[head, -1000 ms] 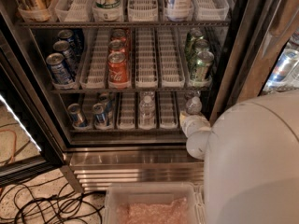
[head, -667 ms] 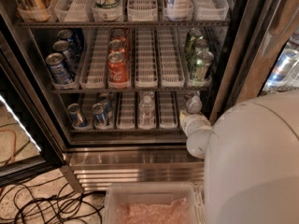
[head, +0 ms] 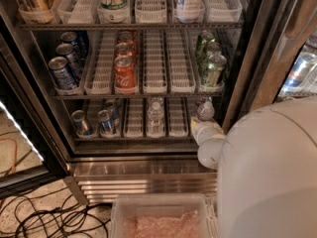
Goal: Pick water bottle from bottom shelf of fridge
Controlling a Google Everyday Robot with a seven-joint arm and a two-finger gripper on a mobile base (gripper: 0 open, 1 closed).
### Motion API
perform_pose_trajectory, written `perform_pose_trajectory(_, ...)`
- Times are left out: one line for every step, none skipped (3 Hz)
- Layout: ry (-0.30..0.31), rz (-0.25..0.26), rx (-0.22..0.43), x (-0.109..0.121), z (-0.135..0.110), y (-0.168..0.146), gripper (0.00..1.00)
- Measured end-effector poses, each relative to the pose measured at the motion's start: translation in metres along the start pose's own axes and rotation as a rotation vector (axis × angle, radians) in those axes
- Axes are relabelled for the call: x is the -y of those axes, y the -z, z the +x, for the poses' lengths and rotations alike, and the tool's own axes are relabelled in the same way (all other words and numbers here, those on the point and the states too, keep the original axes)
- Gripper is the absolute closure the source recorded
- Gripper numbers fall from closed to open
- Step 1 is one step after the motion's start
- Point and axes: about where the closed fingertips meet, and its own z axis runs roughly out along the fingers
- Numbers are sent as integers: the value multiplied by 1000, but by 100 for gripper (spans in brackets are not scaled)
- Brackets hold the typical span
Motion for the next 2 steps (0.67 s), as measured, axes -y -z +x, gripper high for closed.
perform_pose_trajectory(11, 4, 13, -3, -4, 3, 100)
perform_pose_trajectory(21, 7, 25, -5, -6, 6, 100)
